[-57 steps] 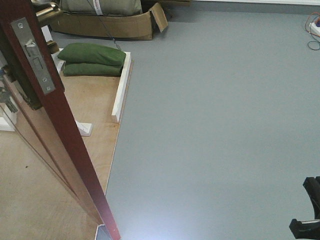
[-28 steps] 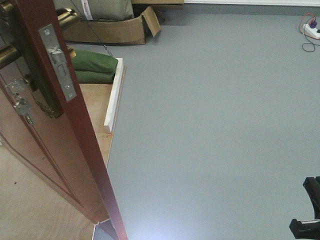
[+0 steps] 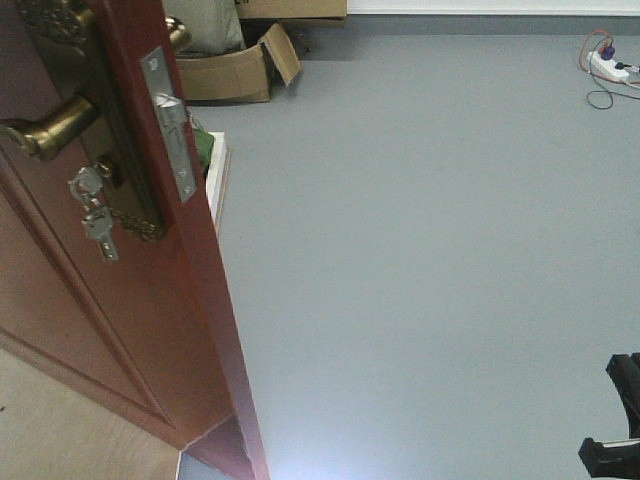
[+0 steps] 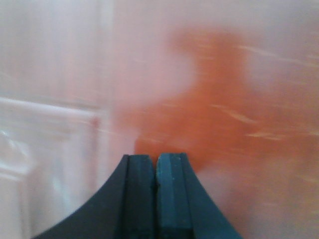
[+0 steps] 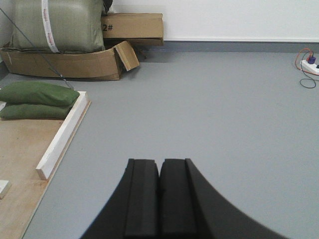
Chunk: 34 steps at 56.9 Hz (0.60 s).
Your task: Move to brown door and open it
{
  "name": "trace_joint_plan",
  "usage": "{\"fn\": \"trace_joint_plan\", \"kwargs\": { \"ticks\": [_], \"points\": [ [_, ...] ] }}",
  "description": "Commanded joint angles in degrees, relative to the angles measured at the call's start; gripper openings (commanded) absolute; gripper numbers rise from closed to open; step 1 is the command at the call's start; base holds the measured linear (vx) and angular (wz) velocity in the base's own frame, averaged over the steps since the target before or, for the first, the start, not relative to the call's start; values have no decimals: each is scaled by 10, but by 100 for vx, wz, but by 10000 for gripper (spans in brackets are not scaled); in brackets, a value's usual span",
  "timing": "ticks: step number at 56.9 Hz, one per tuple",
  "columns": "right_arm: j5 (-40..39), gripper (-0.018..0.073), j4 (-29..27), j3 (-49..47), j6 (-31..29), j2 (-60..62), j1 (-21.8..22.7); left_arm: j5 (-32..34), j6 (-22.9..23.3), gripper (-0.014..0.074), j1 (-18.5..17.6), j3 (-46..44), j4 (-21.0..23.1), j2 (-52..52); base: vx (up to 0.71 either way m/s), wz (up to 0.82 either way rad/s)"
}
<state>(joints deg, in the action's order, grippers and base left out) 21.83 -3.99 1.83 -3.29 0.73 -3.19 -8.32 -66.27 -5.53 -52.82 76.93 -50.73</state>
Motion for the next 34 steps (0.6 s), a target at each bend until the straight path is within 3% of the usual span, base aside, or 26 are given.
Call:
{"fn": "trace_joint_plan", "kwargs": {
  "ticks": [1, 34],
  "points": [
    [-44, 0, 2, 2, -5, 3, 1, 5, 2, -3, -2, -19, 12, 1, 22, -7],
    [-44, 0, 2, 2, -5, 3, 1, 5, 2, -3, -2, -19, 12, 1, 24, -1]
  ]
}}
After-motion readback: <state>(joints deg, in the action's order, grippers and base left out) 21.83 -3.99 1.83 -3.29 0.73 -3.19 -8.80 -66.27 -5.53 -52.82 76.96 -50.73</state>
